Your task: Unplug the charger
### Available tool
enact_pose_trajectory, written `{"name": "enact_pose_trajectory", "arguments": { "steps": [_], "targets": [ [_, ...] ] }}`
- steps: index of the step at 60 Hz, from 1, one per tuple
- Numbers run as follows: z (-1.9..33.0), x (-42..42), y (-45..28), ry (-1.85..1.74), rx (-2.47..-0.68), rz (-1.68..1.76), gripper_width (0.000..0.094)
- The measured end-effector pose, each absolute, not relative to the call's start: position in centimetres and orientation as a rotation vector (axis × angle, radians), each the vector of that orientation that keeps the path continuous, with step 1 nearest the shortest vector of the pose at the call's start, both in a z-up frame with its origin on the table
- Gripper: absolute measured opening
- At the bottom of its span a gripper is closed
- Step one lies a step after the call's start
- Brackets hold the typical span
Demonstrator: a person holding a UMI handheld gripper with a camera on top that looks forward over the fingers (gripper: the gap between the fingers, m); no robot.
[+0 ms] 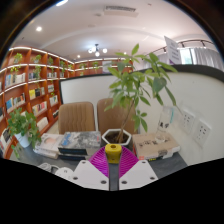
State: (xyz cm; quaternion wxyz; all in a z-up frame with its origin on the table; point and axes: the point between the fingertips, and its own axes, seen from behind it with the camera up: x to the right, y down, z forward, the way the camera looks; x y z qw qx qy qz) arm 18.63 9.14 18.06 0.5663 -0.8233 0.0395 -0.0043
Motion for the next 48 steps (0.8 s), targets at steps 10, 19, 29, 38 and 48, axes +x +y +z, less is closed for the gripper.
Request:
{"name": "enact_pose_trajectory", "arguments": {
  "steps": [10, 19, 29, 38, 48],
  "targets": [
    [6.1, 19.6, 6.9, 0.116, -2.163, 0.026, 0.0089],
    [0.7, 21.2, 5.7, 0.096, -2.258, -0.058, 0.01],
    [-0.7, 21.8, 5.3, 0.178, -2.313, -0.023, 0.0286],
    [4.4, 23.5, 5.0, 0.231, -2.231, -0.105, 0.0627],
    [17.8, 21.8, 2.0, 0.238, -2.005, -0.128, 0.0861]
  ]
}}
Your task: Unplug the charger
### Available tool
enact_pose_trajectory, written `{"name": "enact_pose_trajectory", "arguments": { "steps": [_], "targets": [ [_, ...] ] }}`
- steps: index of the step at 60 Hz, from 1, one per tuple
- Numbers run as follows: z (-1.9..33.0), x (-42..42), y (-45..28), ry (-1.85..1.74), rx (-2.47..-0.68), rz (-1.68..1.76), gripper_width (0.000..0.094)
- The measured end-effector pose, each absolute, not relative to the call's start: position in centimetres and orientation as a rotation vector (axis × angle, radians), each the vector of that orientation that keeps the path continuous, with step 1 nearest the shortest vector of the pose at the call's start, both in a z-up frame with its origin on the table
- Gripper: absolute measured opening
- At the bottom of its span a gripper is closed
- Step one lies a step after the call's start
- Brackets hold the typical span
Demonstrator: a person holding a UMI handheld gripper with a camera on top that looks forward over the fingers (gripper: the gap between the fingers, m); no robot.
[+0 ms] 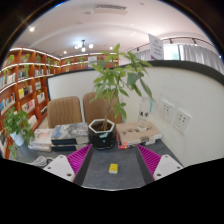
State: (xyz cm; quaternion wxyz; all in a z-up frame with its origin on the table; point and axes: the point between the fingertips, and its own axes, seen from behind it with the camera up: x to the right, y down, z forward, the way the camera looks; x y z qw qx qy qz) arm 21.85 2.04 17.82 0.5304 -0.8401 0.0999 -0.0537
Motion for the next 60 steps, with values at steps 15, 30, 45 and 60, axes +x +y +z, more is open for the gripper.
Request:
{"name": "enact_pose_trajectory", "arguments": {
  "steps": [15, 30, 45, 60],
  "targets": [
    [31.3, 10.6, -7.3, 0.132, -1.81, -0.025, 0.0856],
    [26.0, -0.8, -15.2, 0.016, -1.925, 0.053, 0.0859],
    [23.0, -5.2, -18.5, -0.061, -1.981, 0.079, 0.0858],
    [21.2, -5.1, -19.3, -0.057, -2.014, 0.062, 0.086]
  ]
}}
